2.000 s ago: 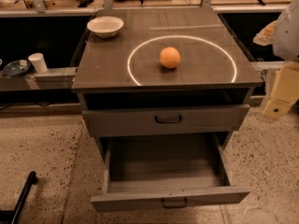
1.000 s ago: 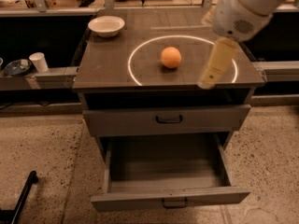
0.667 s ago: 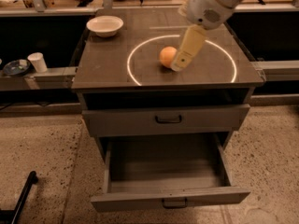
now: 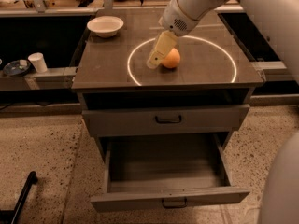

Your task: Place orange into middle drawer

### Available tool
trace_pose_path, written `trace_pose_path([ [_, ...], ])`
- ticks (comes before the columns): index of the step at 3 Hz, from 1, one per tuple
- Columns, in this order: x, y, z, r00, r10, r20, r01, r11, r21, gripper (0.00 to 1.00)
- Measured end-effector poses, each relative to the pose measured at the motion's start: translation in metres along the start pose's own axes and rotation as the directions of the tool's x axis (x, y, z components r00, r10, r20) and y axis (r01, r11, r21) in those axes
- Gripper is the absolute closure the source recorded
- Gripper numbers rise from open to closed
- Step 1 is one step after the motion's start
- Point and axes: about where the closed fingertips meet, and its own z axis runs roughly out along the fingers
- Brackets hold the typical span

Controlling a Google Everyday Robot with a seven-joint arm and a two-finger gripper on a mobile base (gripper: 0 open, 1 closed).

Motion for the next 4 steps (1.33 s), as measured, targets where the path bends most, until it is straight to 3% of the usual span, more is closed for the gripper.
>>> trace_pose_path([
  [2, 0.018, -0.020, 0.040, 0.995, 0.091, -0.034, -0.091, 0.9958, 0.009, 0.00],
  [4, 0.049, -0.037, 0.049, 0.982, 0.182, -0.049, -0.179, 0.9824, 0.055, 0.00],
])
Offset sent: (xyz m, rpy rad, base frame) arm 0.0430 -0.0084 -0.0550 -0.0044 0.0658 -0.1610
